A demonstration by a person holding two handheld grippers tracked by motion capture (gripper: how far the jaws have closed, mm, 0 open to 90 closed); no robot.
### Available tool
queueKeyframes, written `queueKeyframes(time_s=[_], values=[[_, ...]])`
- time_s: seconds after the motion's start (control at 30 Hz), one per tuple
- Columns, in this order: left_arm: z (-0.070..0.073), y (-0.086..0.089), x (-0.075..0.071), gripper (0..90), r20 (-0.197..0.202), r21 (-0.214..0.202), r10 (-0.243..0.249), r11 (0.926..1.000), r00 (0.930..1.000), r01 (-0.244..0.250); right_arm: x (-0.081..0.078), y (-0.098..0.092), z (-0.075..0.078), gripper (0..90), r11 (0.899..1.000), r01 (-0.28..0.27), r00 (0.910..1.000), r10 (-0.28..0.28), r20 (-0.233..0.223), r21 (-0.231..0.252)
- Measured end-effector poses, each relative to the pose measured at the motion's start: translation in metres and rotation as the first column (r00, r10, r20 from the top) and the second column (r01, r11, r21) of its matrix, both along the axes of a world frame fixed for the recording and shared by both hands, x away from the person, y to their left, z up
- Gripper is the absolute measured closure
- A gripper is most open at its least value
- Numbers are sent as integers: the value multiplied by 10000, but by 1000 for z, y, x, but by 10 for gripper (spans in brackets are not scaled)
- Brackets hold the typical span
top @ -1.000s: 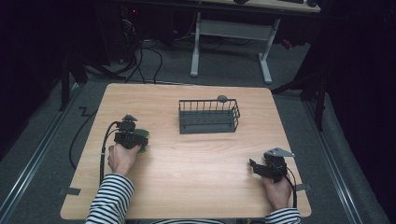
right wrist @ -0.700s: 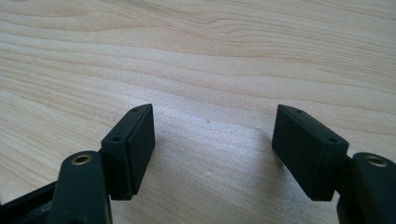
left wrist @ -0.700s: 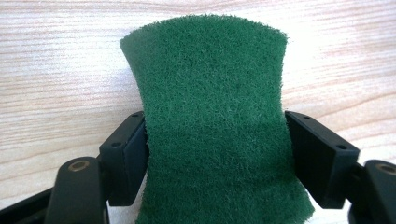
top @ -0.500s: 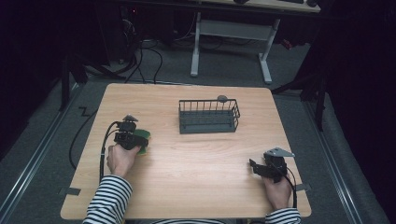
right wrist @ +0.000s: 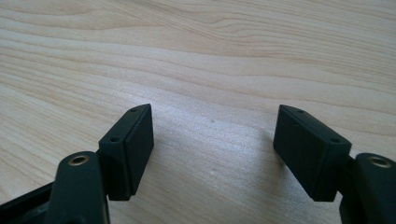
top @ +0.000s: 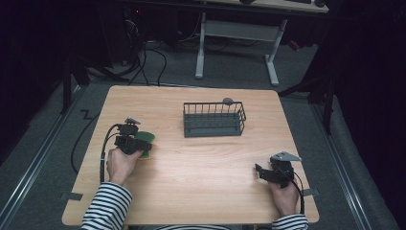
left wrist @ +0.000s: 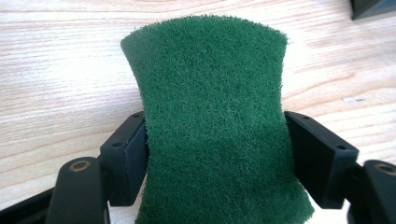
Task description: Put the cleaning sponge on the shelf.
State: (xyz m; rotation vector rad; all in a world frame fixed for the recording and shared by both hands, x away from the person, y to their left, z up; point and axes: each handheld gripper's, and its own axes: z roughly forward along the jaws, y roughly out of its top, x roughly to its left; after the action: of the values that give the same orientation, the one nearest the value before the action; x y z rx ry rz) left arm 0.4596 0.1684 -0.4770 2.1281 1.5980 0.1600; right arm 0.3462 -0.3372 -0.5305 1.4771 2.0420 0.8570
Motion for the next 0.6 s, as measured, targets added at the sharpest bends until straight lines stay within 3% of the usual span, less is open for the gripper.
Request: queueKeyframes(time_s=[0.17,0.43,0.53,0.6], values=[[3,-1,-2,280,-40,159,-226,9996,9997,226,0,0,0,286,10000,-5,10000,5,-3,-9],[29,-13,-4,281,385,374,-809,9961,9960,794,0,0,0,285,10000,-13,10000,13,-5,-12],[34,-15,-4,281,414,224,-890,9959,9952,881,0,0,0,285,10000,-16,10000,16,-4,-11],[39,-18,-2,281,453,424,-1076,9935,9932,1057,0,0,0,285,10000,-16,10000,16,-6,-8]])
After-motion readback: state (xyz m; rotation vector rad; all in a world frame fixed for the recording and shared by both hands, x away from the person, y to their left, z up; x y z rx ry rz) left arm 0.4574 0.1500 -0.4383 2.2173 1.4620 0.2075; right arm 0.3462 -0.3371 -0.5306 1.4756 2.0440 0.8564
